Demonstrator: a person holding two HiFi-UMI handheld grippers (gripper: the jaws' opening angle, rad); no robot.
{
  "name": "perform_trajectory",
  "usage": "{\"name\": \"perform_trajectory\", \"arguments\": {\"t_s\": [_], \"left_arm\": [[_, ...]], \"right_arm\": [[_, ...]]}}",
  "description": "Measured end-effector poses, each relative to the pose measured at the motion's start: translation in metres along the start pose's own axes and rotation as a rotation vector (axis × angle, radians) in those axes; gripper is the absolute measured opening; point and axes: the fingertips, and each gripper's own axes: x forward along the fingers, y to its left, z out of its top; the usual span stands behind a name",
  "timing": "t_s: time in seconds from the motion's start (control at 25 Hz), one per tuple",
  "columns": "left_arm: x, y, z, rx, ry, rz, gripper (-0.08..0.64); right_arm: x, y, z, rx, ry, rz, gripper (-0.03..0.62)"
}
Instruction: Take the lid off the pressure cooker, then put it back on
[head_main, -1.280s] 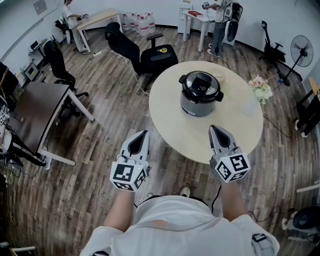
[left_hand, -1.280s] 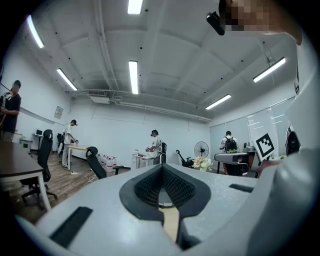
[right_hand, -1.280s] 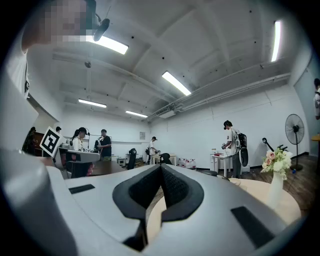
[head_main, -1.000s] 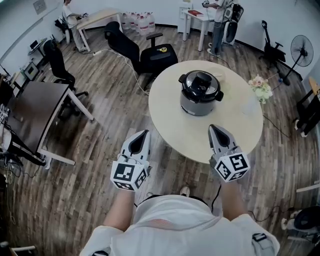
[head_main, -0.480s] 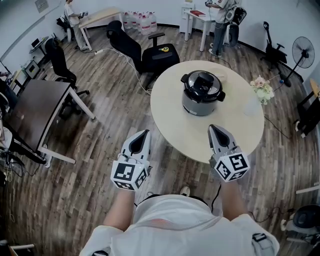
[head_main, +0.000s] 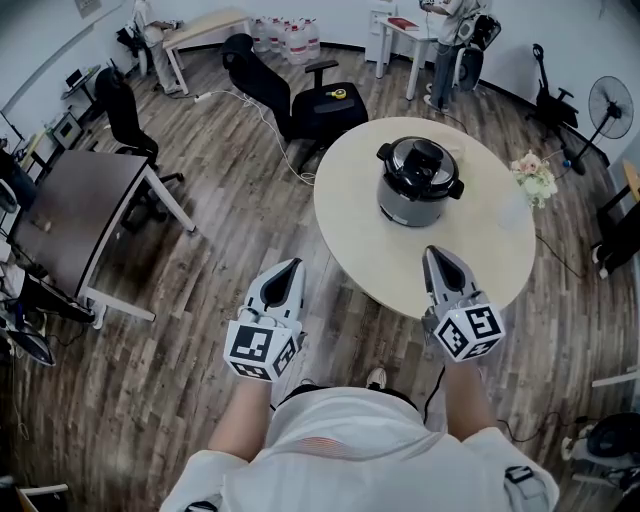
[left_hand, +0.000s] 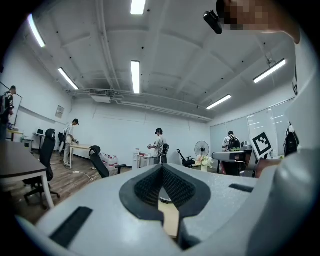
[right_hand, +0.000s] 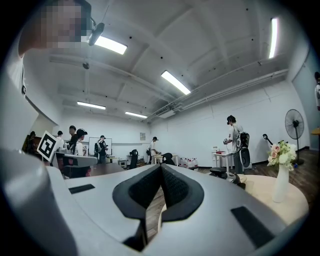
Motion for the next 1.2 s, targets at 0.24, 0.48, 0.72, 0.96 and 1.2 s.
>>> {"name": "perform_trajectory", "arguments": {"t_s": [0.24,0.48,0.72,0.96,1.2], "left_arm": [[-0.038,0.053,-0.006,-0.020,-0.002,0.028,0.006],[-0.058,0.099,-0.023,-0.042,0.014,0.043,0.006],[-0.047,0.124,-0.026,-0.052,0.015,0.036,0.006],[-0.009,0.141,-0.030,-0.042,0.038,0.032,0.006],[0.062,0.156,-0.014,-0.013,0.039,0.030,0.006]], "right_arm": [[0.028,0.061,-0.011,-0.015,0.015,0.026,0.002],[0.056,0.107,-0.028,-0.054,0.053,0.046,0.002],[0.077,0.099,-0.030,-0.044,0.058,0.011,0.002],[0.119,0.077,-0.041,-0.024,0.063,0.023,0.002],[0.169,0.020,-0.023,-0.019,0.017,0.017,0.002]]}}
